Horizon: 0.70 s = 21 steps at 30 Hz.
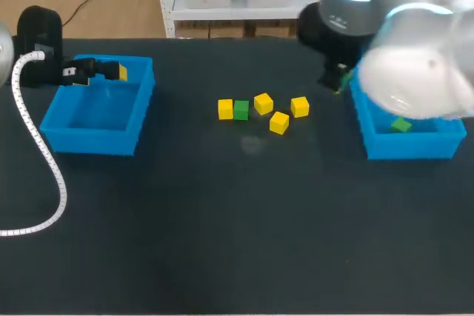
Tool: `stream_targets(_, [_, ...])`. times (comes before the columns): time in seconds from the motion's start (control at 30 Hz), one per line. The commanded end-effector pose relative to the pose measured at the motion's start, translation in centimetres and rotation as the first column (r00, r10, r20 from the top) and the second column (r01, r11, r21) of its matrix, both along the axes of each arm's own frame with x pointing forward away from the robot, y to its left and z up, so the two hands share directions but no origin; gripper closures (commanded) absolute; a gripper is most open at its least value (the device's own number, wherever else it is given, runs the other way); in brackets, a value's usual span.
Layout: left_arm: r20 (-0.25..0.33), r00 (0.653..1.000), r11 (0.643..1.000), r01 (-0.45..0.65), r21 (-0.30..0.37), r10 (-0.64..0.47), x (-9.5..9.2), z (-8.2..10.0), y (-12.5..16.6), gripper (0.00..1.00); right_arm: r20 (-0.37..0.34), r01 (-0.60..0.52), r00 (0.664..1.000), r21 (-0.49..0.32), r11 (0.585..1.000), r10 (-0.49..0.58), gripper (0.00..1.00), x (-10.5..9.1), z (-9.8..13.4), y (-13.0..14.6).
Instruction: Put the green cubes in the right bin and the yellow cubes in the left bin.
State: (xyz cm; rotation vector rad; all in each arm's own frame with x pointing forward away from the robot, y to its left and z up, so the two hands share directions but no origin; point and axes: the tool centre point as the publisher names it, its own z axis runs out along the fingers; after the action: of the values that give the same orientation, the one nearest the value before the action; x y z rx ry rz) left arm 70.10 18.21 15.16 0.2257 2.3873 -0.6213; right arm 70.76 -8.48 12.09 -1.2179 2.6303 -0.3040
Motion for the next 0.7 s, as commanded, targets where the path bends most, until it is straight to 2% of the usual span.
stream_targets(0.03, [0.007,1.0,1.0,0.006,-0.01,-0.006,-0.1,-0.2,0.2,0.0,0.273,0.402,0.884,-0.03,0.915,-0.379,1.0,-5.4,-0.7,-7.1])
stream_targets(0.17, [0.007,1.0,1.0,0.006,-0.01,-0.006,-0.1,-0.2,0.2,0.0,0.24,0.493,0.847,-0.022,0.87,-0.474,1.0,-6.9,-2.0,-9.9])
stream_targets(0.33, [0.007,1.0,1.0,0.006,-0.01,-0.006,-0.1,-0.2,0.2,0.0,0.201,0.562,0.812,-0.02,0.827,-0.548,1.0,-7.6,-3.6,-12.0])
stream_targets(0.5, [0.007,1.0,1.0,0.006,-0.01,-0.006,-0.1,-0.2,0.2,0.0,0.186,0.584,0.799,-0.016,0.811,-0.572,1.0,-7.1,-4.4,-12.4])
stream_targets(0.7, [0.007,1.0,1.0,0.006,-0.01,-0.006,-0.1,-0.2,0.2,0.0,0.199,0.585,0.798,-0.029,0.81,-0.569,1.0,-5.2,-4.0,-12.1])
